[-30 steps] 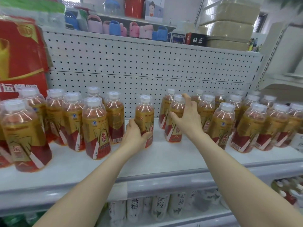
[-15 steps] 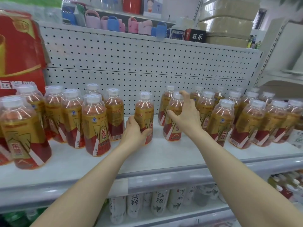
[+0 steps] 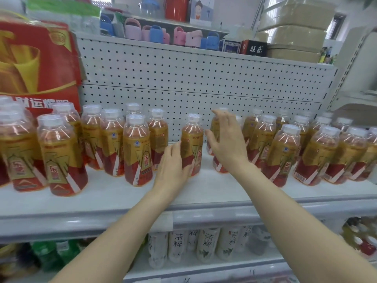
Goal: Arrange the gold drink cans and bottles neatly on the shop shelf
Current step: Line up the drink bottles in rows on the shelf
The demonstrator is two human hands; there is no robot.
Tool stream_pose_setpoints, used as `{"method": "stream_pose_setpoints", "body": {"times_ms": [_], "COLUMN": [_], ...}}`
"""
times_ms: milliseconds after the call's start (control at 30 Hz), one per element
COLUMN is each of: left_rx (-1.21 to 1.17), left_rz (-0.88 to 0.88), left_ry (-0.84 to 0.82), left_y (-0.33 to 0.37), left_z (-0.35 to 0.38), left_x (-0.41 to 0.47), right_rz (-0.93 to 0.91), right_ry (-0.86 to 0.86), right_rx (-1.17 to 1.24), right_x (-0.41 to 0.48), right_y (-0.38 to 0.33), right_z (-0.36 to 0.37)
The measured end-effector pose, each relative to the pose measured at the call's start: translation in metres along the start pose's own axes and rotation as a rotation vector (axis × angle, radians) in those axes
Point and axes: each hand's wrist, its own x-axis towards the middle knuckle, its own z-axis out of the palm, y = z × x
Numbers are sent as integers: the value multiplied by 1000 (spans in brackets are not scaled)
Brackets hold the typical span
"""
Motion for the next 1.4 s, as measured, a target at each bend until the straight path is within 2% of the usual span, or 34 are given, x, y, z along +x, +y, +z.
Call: {"method": "stream_pose_setpoints", "body": {"times_ms": [67, 133, 200, 267, 433, 500, 733, 1000, 1200, 1400], "left_rx": [64, 128, 161, 156, -105, -109, -11, -67, -74, -58], "left_rz": [132, 190, 147, 49, -230, -287, -295, -228, -275, -308], "left_ry": [186, 358, 472, 520, 320, 237, 188, 167, 135, 127], "left_y": [-5, -16, -28, -42, -59, -61, -55, -32, -26, -27], "left_z": [-16, -32, -46, -56, -67, -68, -69, -53, -56, -56], "left_x": [-15, -27, -36, -40, -33, -28, -23, -37, -36, -36], "right_rz": [75, 197, 265, 304, 338, 337, 361, 424, 362, 323], "right_ry": [-69, -165, -227, -221, -172, -171, -90, -56, -139, -119], "right_rx": [148, 273, 295, 293, 279, 244, 128, -70, -43, -54], "right_x": [-3, -6, -9, -10, -14, -18, -45, -59, -60, -61], "right_y": [-18, -31, -41, -47, -52, -52, -35, -1, 3, 7], "right_z": [10, 20, 29, 36, 34, 25, -24, -64, -71, -68]}}
